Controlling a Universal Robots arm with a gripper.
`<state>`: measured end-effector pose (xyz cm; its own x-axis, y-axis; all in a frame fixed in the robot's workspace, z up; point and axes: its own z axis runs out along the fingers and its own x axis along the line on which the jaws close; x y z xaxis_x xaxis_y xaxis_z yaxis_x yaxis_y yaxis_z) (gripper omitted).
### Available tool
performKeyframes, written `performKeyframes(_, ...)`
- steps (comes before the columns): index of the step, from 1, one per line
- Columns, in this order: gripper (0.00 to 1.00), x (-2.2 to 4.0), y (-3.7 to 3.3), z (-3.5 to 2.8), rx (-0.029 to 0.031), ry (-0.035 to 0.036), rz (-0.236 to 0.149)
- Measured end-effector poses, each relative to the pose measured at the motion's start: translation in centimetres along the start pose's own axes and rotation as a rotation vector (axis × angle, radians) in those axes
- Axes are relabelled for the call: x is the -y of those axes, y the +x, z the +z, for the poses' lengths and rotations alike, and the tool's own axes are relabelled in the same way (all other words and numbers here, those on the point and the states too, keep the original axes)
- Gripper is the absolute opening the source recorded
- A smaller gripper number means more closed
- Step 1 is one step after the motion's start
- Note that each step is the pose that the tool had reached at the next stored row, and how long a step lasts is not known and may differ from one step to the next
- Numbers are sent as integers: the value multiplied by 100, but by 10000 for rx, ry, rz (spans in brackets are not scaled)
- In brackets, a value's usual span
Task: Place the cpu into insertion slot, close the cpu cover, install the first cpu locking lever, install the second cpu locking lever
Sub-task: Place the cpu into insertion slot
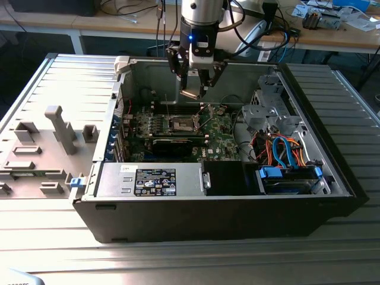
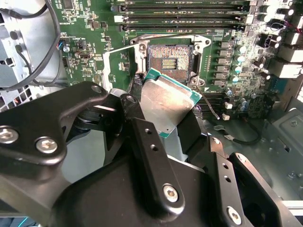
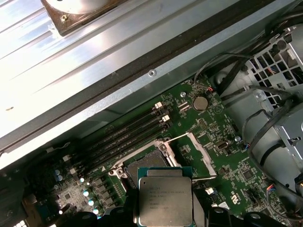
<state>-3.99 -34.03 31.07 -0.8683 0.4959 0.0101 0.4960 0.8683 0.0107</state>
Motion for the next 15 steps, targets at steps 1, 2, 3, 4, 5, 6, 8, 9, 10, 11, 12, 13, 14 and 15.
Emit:
performKeyframes(1, 54, 0, 0, 0, 0, 0, 16)
performKeyframes(2, 54, 0, 0, 1, 0, -1, 30)
performKeyframes(3, 54, 0, 0, 1, 0, -1, 52)
performKeyframes(4, 54, 0, 0, 1, 1, 0, 66)
performKeyframes(5, 54, 0, 0, 2, 1, -2, 85)
performKeyframes(6, 54, 0, 0, 3, 1, -2, 104)
performKeyframes(8, 54, 0, 0, 3, 1, -1, 125)
performKeyframes(9, 54, 0, 0, 3, 1, -1, 136)
performKeyframes(10, 54, 0, 0, 3, 1, -2, 146)
performKeyframes(11, 54, 0, 0, 4, 1, -2, 159)
performKeyframes(12, 54, 0, 0, 4, 2, -2, 168)
performKeyframes(13, 54, 0, 0, 4, 2, -2, 180)
performKeyframes(14, 54, 0, 0, 5, 2, -3, 191)
performKeyframes(15, 54, 0, 0, 5, 2, -2, 200)
